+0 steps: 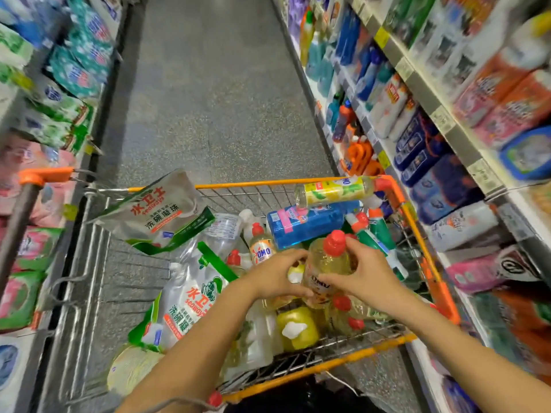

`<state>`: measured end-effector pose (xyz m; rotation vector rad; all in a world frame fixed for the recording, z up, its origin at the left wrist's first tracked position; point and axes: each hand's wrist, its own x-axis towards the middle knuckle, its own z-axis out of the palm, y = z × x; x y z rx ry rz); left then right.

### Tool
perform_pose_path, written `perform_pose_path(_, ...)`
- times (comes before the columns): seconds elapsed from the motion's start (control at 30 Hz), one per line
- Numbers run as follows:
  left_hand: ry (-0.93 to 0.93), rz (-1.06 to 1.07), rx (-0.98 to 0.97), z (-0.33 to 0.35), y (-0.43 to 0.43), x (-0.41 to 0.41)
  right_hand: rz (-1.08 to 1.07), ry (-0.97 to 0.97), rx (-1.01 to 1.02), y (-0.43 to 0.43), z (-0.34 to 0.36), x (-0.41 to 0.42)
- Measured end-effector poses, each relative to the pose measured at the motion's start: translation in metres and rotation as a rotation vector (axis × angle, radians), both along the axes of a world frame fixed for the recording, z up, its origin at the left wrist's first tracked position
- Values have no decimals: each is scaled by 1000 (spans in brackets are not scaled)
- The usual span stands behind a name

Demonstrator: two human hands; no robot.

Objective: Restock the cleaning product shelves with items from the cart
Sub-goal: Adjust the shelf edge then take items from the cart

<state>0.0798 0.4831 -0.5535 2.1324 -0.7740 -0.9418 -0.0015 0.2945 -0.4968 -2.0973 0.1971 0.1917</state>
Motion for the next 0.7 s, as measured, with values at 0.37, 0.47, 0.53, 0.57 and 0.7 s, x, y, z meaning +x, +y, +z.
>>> perform_pose_path(0.37,100,295,-498,106,-68,-51,-222,-242,446,-47,96,-49)
perform_pose_path(0.47,134,230,-521,123,-88,-74,-316,-331,444,-48,103,-90)
perform_pose_path(0.53,142,127,-515,136,-102,-88,-386,-382,446,-53,117,-120)
perform_pose_path(0.57,132,51,-507,143,-110,-97,-415,-399,443,-56,124,-138)
perform_pose_path(0.7,90,-208,-596,175,-155,-143,-560,-498,412,-71,147,-218)
